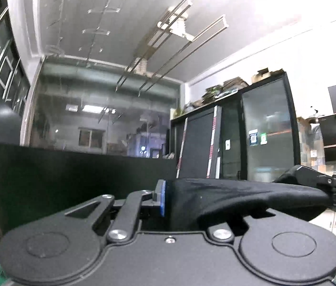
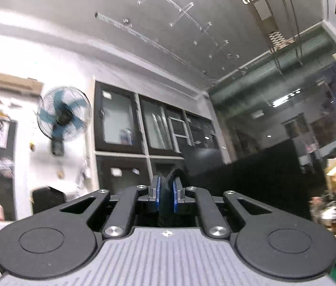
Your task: Fold clothes
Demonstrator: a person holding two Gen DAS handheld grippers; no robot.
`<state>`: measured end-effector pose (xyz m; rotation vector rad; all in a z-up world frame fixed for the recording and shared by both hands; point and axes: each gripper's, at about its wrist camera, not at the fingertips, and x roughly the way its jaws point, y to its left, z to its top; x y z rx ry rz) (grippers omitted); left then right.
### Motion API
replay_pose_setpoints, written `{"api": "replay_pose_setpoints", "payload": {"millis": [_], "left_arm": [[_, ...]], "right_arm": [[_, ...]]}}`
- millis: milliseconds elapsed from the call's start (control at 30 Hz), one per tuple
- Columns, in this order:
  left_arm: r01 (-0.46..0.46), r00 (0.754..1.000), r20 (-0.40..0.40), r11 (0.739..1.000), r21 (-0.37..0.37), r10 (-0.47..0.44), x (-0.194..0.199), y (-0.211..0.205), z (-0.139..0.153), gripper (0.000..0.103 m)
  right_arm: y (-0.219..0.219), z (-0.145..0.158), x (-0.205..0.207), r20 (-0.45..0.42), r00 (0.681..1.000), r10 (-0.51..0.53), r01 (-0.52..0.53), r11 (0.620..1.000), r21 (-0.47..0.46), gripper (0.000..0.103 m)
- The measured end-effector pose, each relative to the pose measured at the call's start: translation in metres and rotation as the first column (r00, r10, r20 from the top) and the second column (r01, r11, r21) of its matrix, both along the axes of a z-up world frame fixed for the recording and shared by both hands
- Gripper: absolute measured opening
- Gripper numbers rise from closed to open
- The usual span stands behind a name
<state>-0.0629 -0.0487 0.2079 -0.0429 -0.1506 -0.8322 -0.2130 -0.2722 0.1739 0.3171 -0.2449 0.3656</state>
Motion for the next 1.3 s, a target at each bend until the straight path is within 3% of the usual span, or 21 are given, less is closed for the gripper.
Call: {"api": "replay_pose_setpoints", "payload": {"millis": [33, 100, 133, 167, 233, 333, 433, 467, 567, 633, 700, 767, 833, 867, 933, 1000, 1033, 1133, 1200, 1233, 1300], "left_arm": [[0.001, 1.000, -0.008, 0.999, 0.054, 0.000, 0.010, -0.017, -0.005, 0.024], [-0.021, 0.997, -0.064, 0.990, 0.140, 0.031, 0.035, -0.041, -0.024, 0.049], [-0.028, 0.995, -0.091, 0.985, 0.172, 0.044, 0.046, -0.047, -0.032, 0.056], [-0.033, 0.985, -0.159, 0.970, 0.240, 0.073, 0.069, -0.059, -0.054, 0.071], [-0.054, 0.956, -0.258, 0.946, 0.318, 0.141, 0.097, -0.066, -0.090, 0.075], [-0.103, 0.902, -0.344, 0.903, 0.418, 0.262, 0.117, -0.056, -0.138, 0.075], [-0.146, 0.868, -0.367, 0.879, 0.455, 0.334, 0.122, -0.036, -0.164, 0.075], [-0.163, 0.851, -0.379, 0.868, 0.469, 0.365, 0.124, -0.026, -0.174, 0.077], [-0.199, 0.788, -0.455, 0.871, 0.450, 0.415, 0.126, 0.011, -0.188, 0.083], [-0.198, 0.779, -0.472, 0.876, 0.440, 0.413, 0.119, 0.027, -0.188, 0.089], [-0.187, 0.781, -0.474, 0.876, 0.445, 0.407, 0.114, 0.032, -0.188, 0.091], [-0.129, 0.806, -0.467, 0.878, 0.461, 0.364, 0.104, 0.027, -0.190, 0.092], [-0.079, 0.814, -0.485, 0.887, 0.455, 0.321, 0.098, 0.022, -0.189, 0.092], [-0.001, 0.817, -0.513, 0.890, 0.455, 0.263, 0.094, 0.010, -0.192, 0.092], [0.042, 0.821, -0.519, 0.881, 0.471, 0.238, 0.095, -0.003, -0.197, 0.092], [0.096, 0.831, -0.512, 0.849, 0.519, 0.219, 0.100, -0.029, -0.208, 0.092], [0.099, 0.831, -0.512, 0.848, 0.521, 0.218, 0.103, -0.031, -0.210, 0.092], [0.104, 0.814, -0.537, 0.855, 0.508, 0.220, 0.129, -0.050, -0.222, 0.092], [0.072, 0.793, -0.560, 0.876, 0.477, 0.240, 0.150, -0.056, -0.226, 0.092], [0.067, 0.788, -0.566, 0.880, 0.470, 0.242, 0.154, -0.056, -0.226, 0.092], [0.050, 0.779, -0.575, 0.891, 0.451, 0.248, 0.166, -0.059, -0.227, 0.092]], "right_arm": [[-0.004, -0.002, 0.004, -0.031, 0.999, -0.033, 0.034, 0.999, 0.006, 0.010], [-0.013, -0.007, 0.011, -0.092, 0.991, -0.099, 0.101, 0.995, 0.016, 0.010], [-0.020, -0.015, 0.017, -0.151, 0.979, -0.136, 0.139, 0.990, 0.013, 0.010], [-0.029, -0.030, 0.026, -0.234, 0.956, -0.176, 0.181, 0.984, 0.001, 0.010], [-0.048, -0.059, 0.044, -0.392, 0.885, -0.251, 0.259, 0.965, -0.032, 0.015], [-0.073, -0.105, 0.071, -0.593, 0.731, -0.337, 0.347, 0.932, -0.102, 0.016], [-0.084, -0.141, 0.080, -0.658, 0.626, -0.417, 0.385, 0.900, -0.204, 0.019], [-0.085, -0.145, 0.082, -0.658, 0.626, -0.419, 0.374, 0.901, -0.218, 0.019], [-0.081, -0.150, 0.092, -0.653, 0.665, -0.362, 0.282, 0.932, -0.230, 0.019], [-0.079, -0.153, 0.099, -0.650, 0.688, -0.322, 0.218, 0.946, -0.238, 0.029], [-0.062, -0.159, 0.108, -0.645, 0.719, -0.258, 0.106, 0.958, -0.265, 0.036], [-0.038, -0.167, 0.117, -0.649, 0.744, -0.161, -0.051, 0.954, -0.295, 0.036], [-0.014, -0.173, 0.125, -0.667, 0.736, -0.116, -0.157, 0.929, -0.335, 0.033], [-0.004, -0.176, 0.130, -0.680, 0.724, -0.116, -0.191, 0.914, -0.359, 0.033], [0.009, -0.183, 0.141, -0.704, 0.696, -0.139, -0.226, 0.889, -0.399, 0.026], [0.013, -0.189, 0.145, -0.721, 0.676, -0.153, -0.228, 0.887, -0.401, 0.024], [0.015, -0.192, 0.147, -0.731, 0.664, -0.160, -0.228, 0.887, -0.401, 0.024], [0.023, -0.192, 0.131, -0.733, 0.677, -0.059, -0.339, 0.859, -0.383, 0.026], [0.017, -0.191, 0.130, -0.734, 0.679, 0.019, -0.383, 0.862, -0.332, 0.026], [0.014, -0.191, 0.130, -0.731, 0.682, 0.038, -0.387, 0.866, -0.316, 0.027], [-0.004, -0.190, 0.140, -0.700, 0.714, -0.013, -0.276, 0.913, -0.299, 0.033]]}}
